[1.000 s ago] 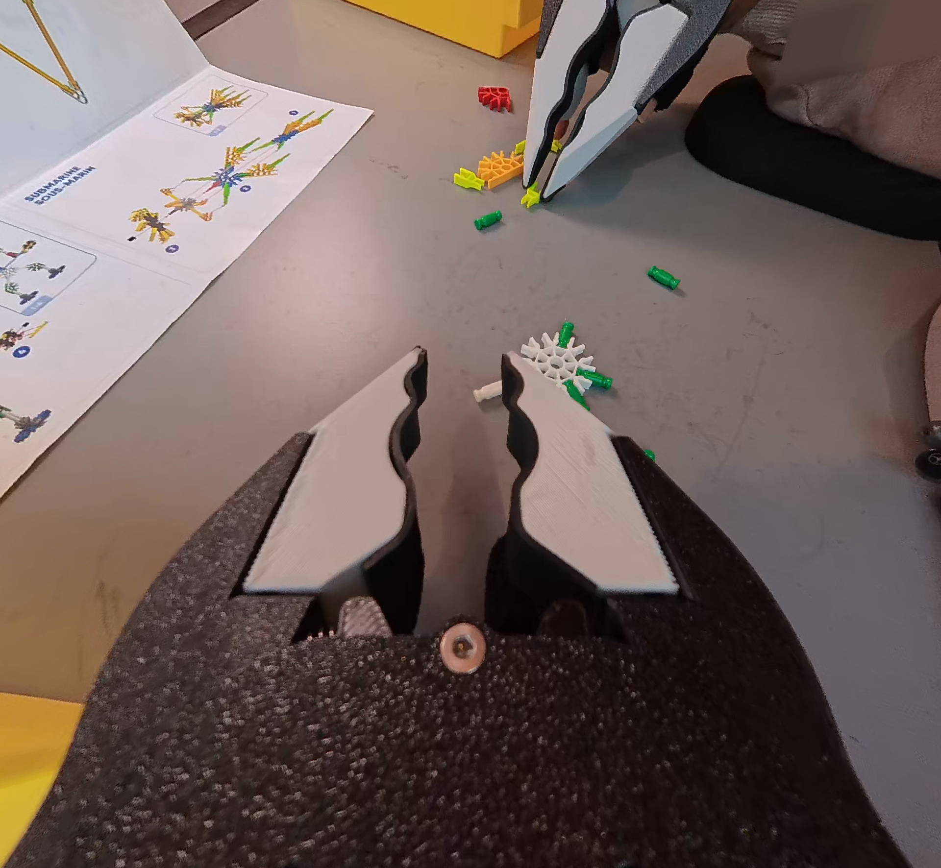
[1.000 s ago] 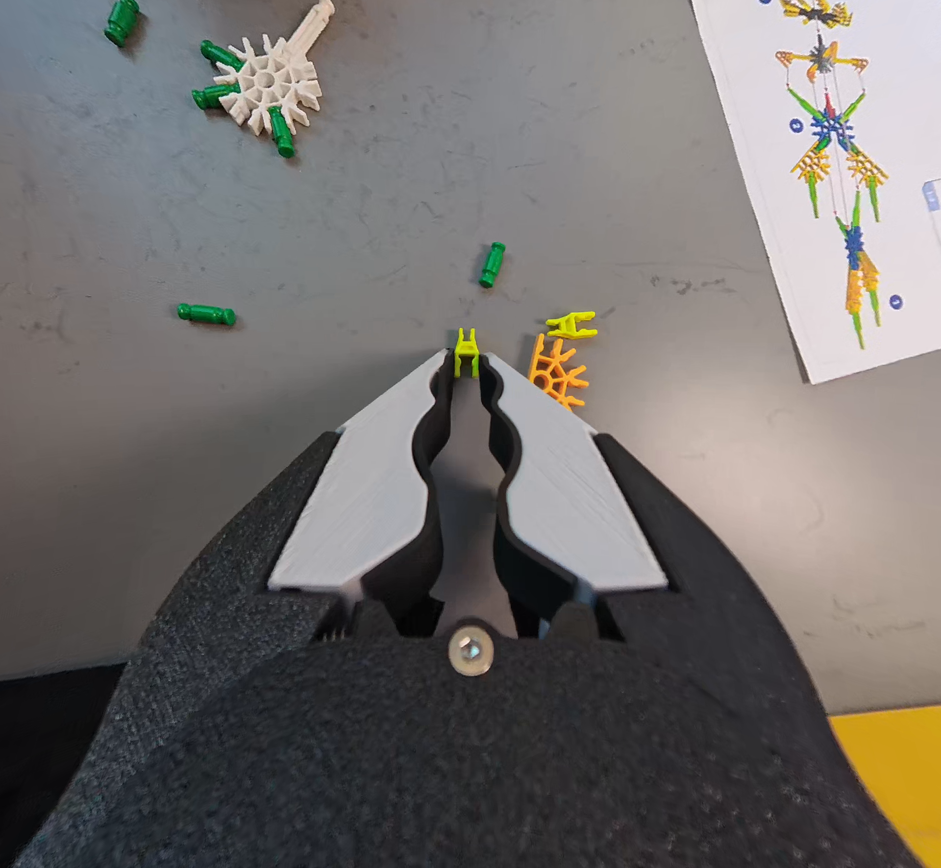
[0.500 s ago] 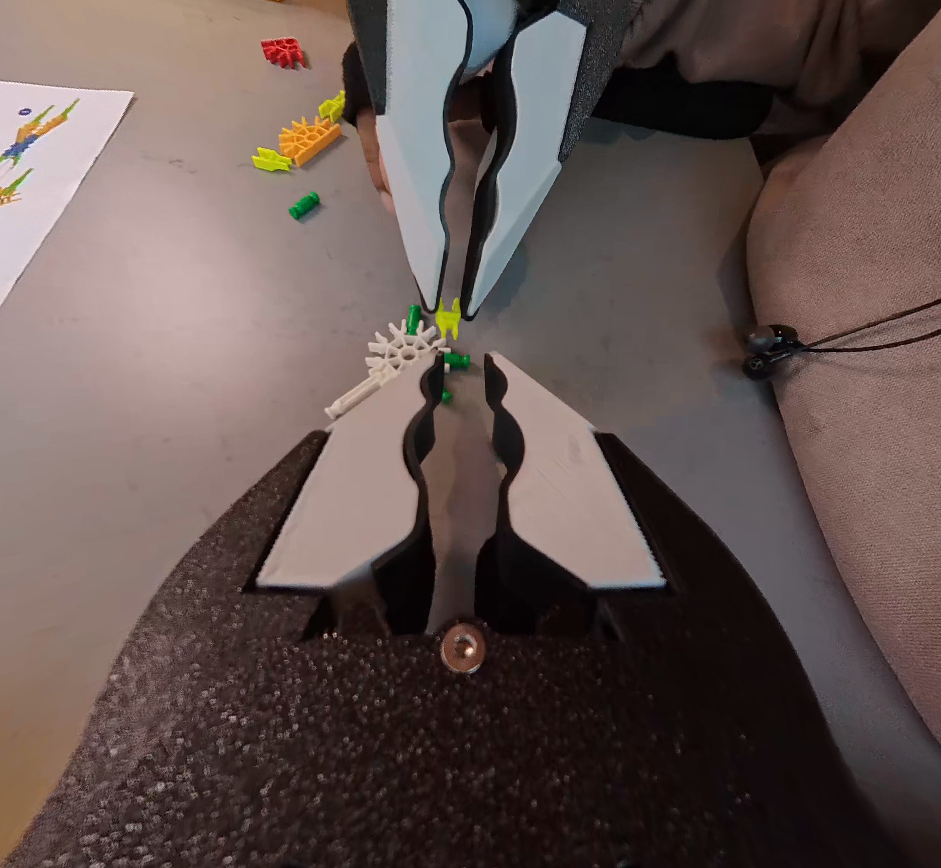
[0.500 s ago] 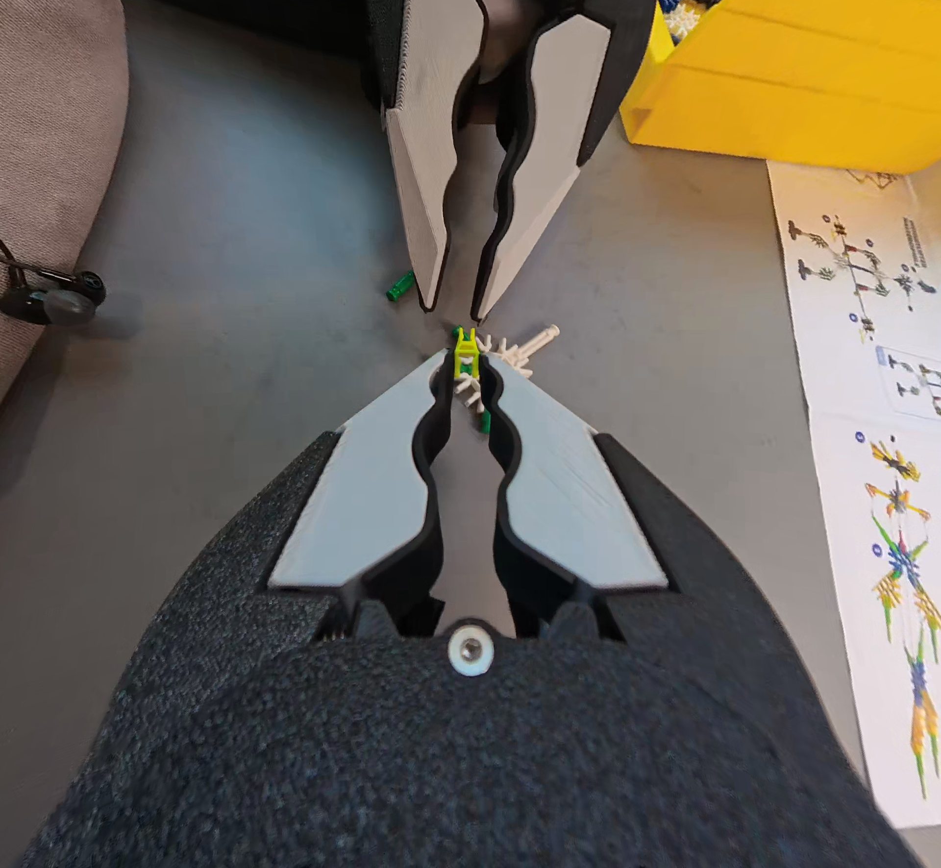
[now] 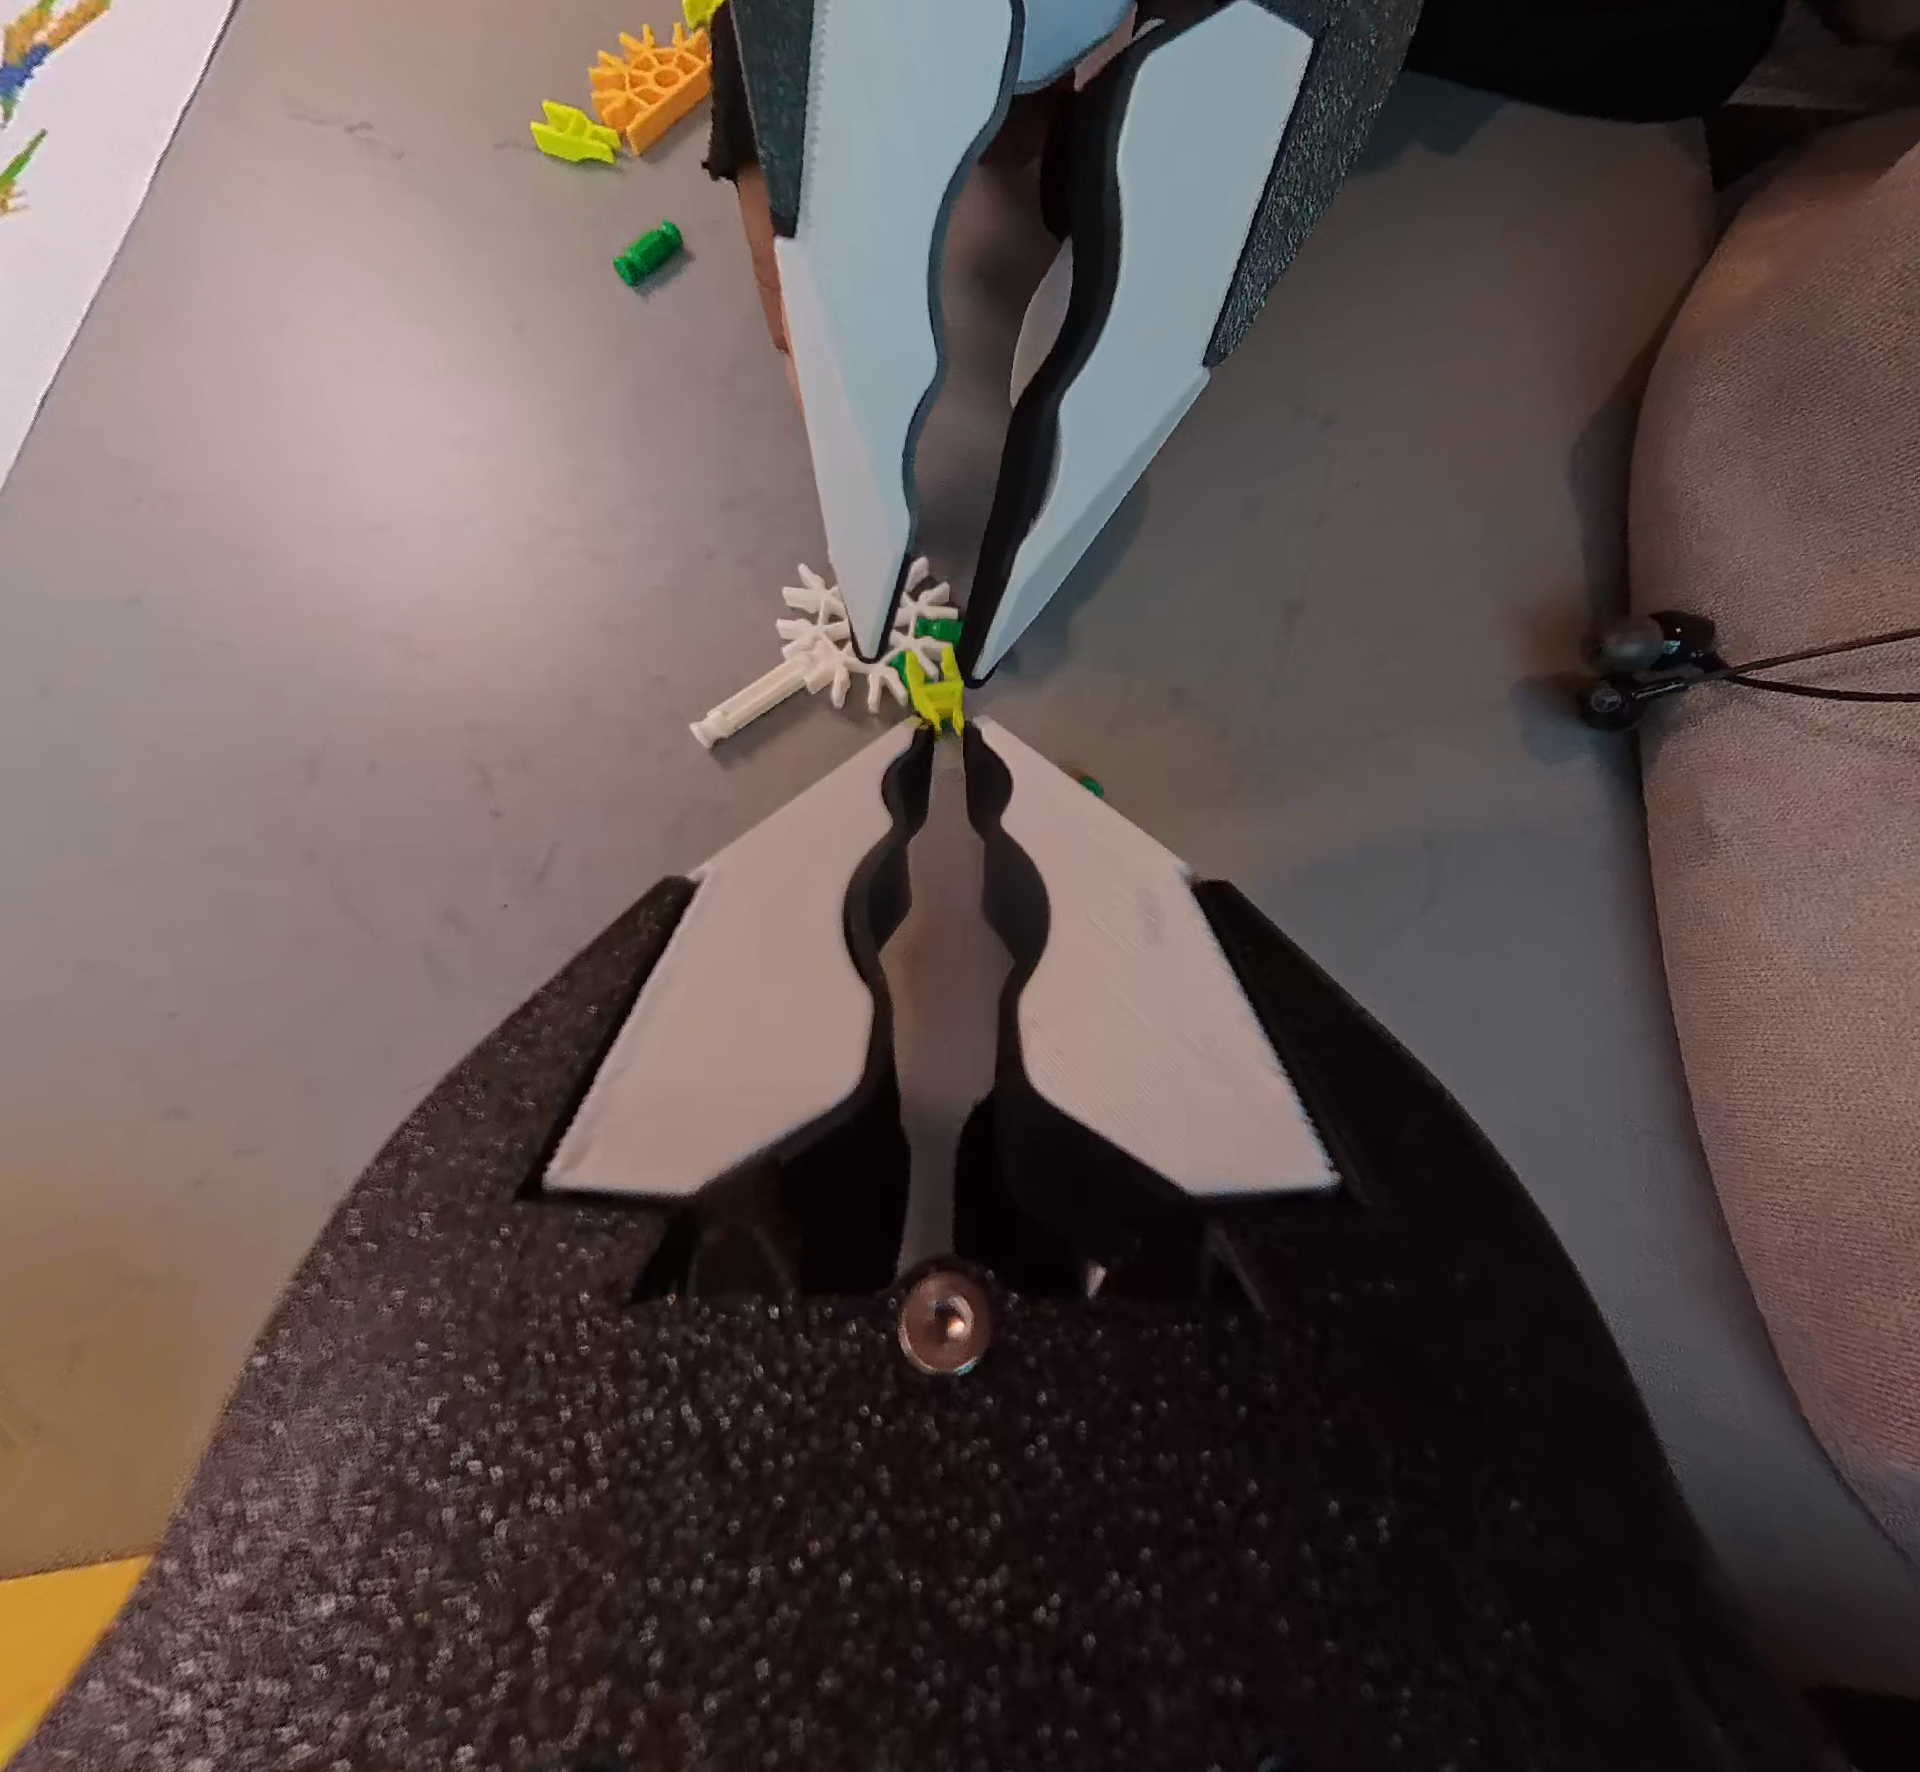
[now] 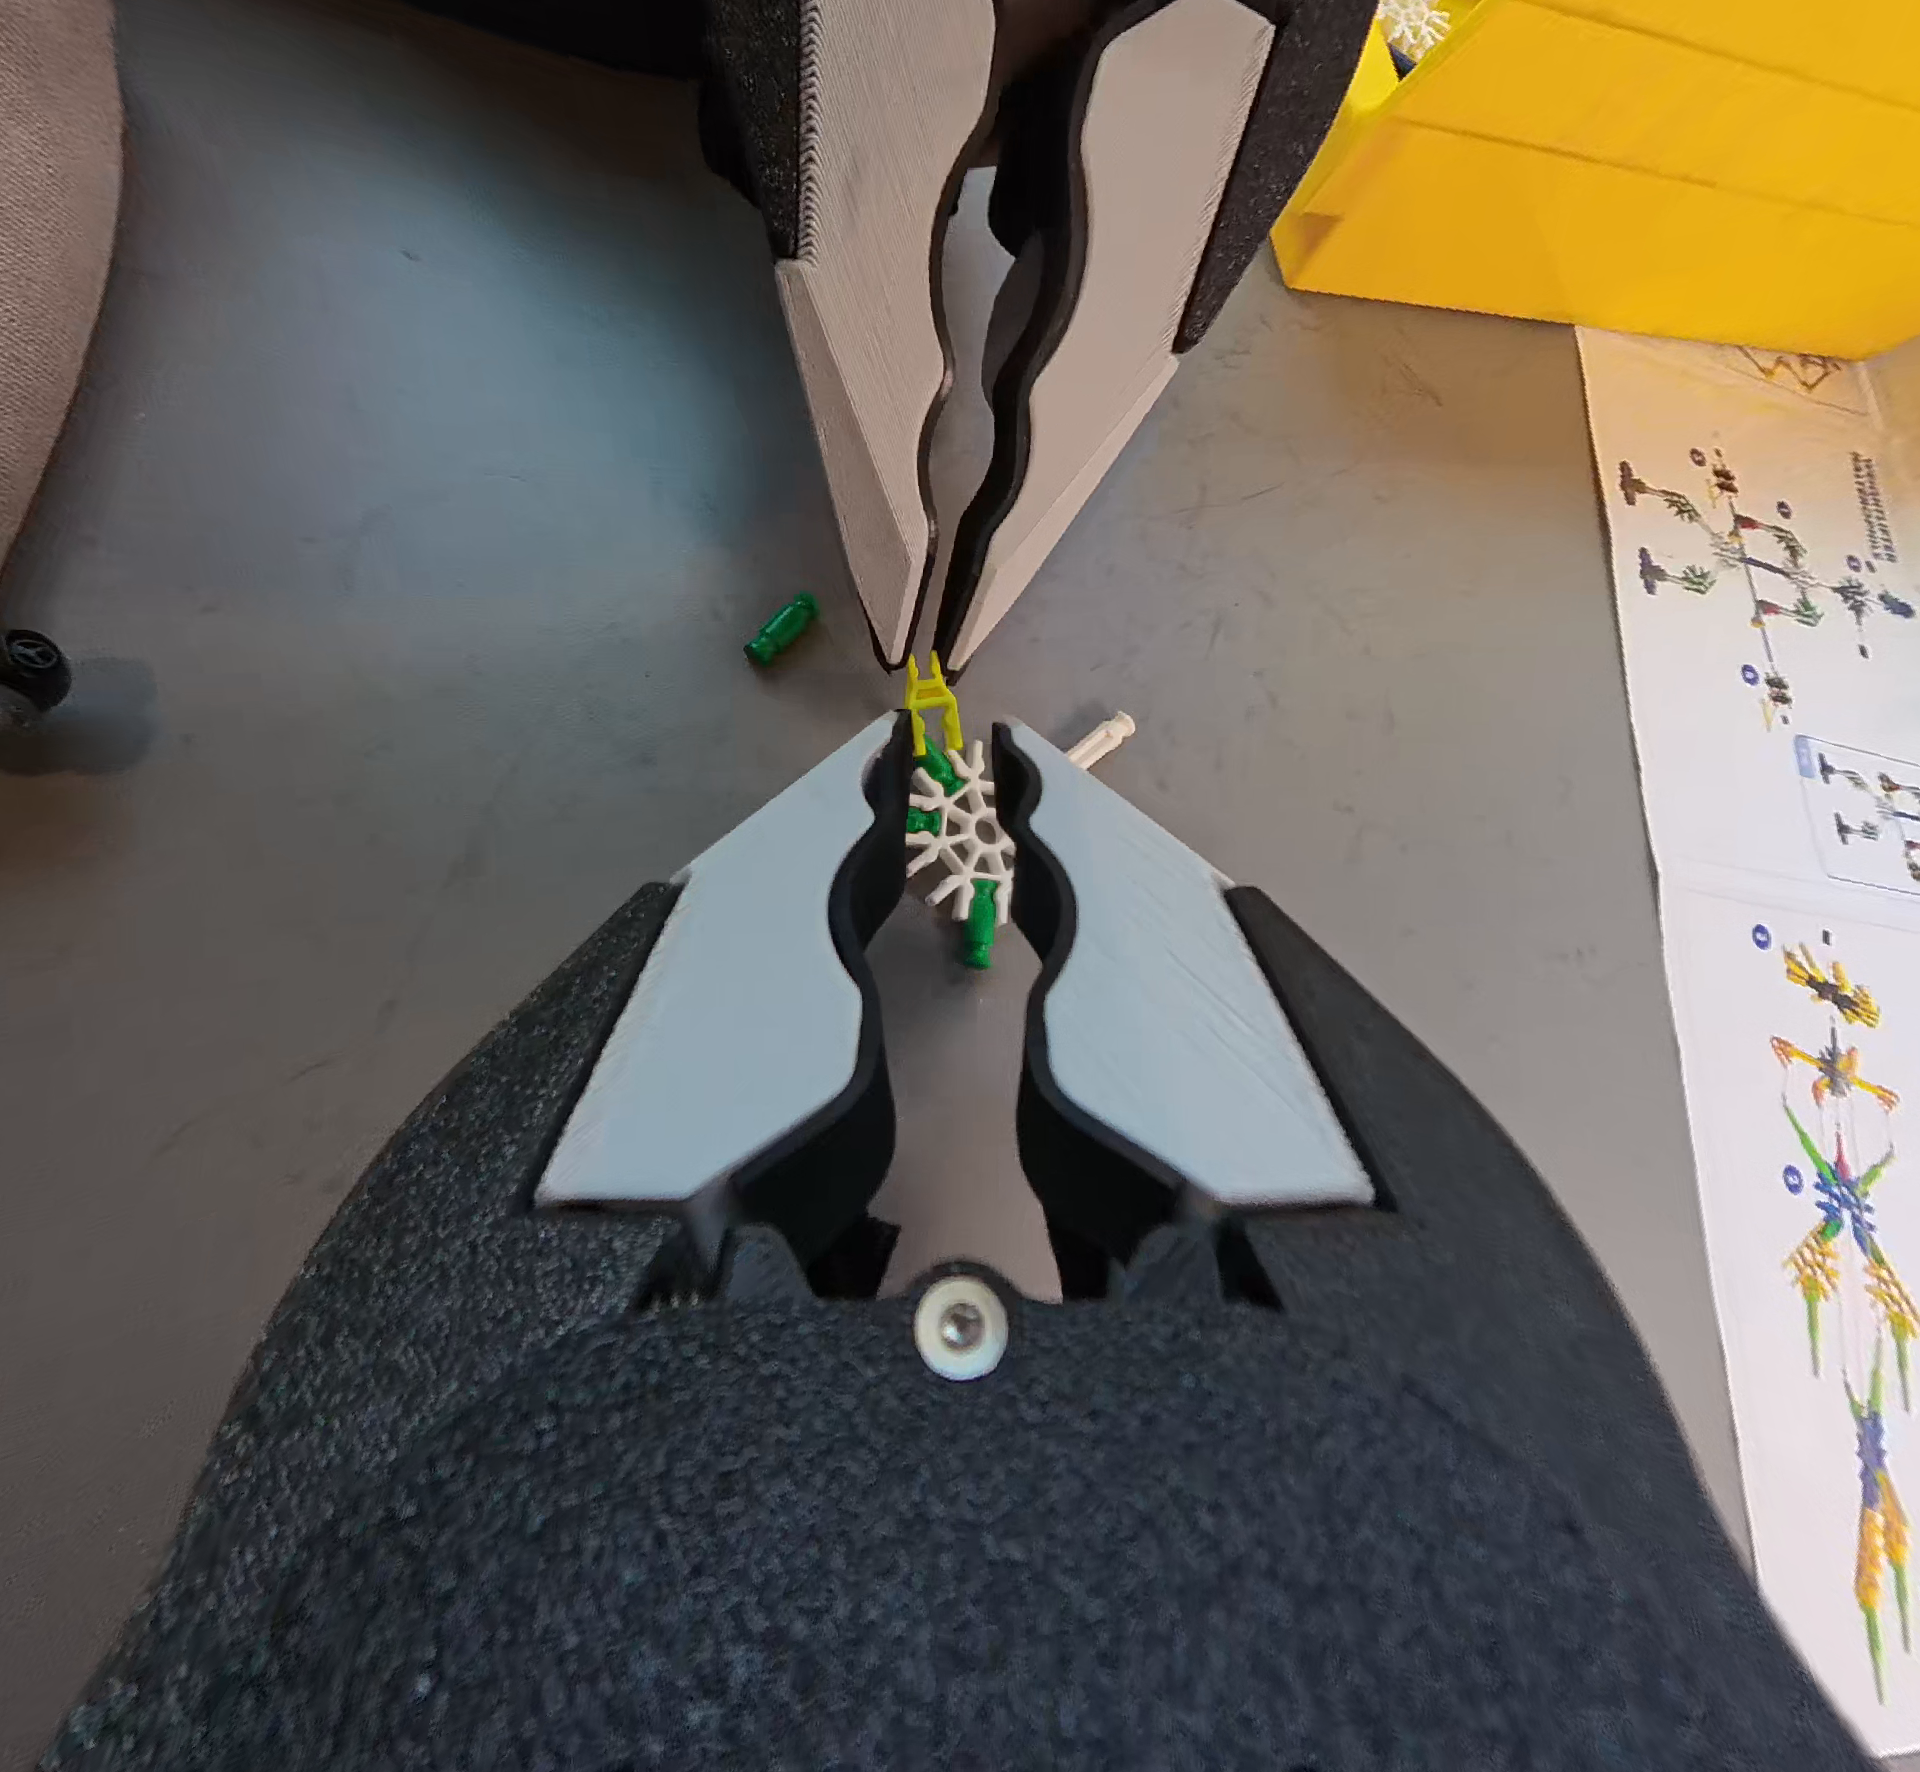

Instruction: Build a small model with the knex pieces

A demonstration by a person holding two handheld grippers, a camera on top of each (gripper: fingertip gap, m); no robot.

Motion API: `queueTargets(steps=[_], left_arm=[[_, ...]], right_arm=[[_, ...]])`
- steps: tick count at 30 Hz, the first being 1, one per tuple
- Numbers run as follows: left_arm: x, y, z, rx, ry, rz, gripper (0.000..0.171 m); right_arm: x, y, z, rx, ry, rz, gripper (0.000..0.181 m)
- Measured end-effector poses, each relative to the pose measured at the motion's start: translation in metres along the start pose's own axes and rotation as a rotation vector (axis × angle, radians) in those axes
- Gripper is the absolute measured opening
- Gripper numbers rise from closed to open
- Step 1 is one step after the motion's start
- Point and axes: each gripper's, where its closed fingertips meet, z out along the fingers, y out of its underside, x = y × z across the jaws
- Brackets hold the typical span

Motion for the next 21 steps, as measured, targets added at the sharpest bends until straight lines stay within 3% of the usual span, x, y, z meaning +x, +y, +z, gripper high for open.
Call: queueTargets(steps=[5, 21], left_arm=[[0.001, 0.007, -0.001, -0.047, 0.003, -0.02, 0.006], [0.008, 0.014, 0.009, -0.09, 0.025, -0.015, 0.003]], right_arm=[[-0.005, 0.001, 0.003, -0.018, -0.02, -0.033, 0.001], [-0.007, 0.008, 0.003, -0.078, -0.042, -0.052, 0.002]])
